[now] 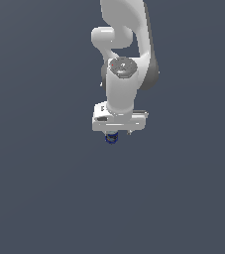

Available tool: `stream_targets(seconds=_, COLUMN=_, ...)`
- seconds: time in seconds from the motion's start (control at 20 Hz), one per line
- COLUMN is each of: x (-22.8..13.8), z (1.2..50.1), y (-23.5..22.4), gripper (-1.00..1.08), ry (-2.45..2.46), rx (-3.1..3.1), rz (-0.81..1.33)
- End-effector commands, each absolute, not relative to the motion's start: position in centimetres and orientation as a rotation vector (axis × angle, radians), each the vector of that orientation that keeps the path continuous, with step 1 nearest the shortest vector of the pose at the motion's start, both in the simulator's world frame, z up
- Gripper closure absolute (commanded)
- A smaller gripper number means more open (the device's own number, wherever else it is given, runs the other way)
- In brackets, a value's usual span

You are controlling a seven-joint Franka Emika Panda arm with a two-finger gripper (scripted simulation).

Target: Pick up the object and move it to a goal position.

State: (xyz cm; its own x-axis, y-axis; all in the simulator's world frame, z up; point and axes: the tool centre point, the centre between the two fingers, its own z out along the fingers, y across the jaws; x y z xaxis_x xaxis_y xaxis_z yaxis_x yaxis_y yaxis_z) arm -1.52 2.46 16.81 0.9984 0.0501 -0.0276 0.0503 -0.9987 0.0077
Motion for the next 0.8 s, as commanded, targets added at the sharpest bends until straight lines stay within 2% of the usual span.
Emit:
stream_targets(seconds=0.0, x=-1.52, z=16.81, y=2.46, gripper=-0.92, ry=0.079, rx=3.132, rz=-0.043)
stream_targets(seconds=0.75, x=-1.74, z=17.04, y=1.98, gripper=-0.92, ry=0.070, rx=3.148, rz=-0.057)
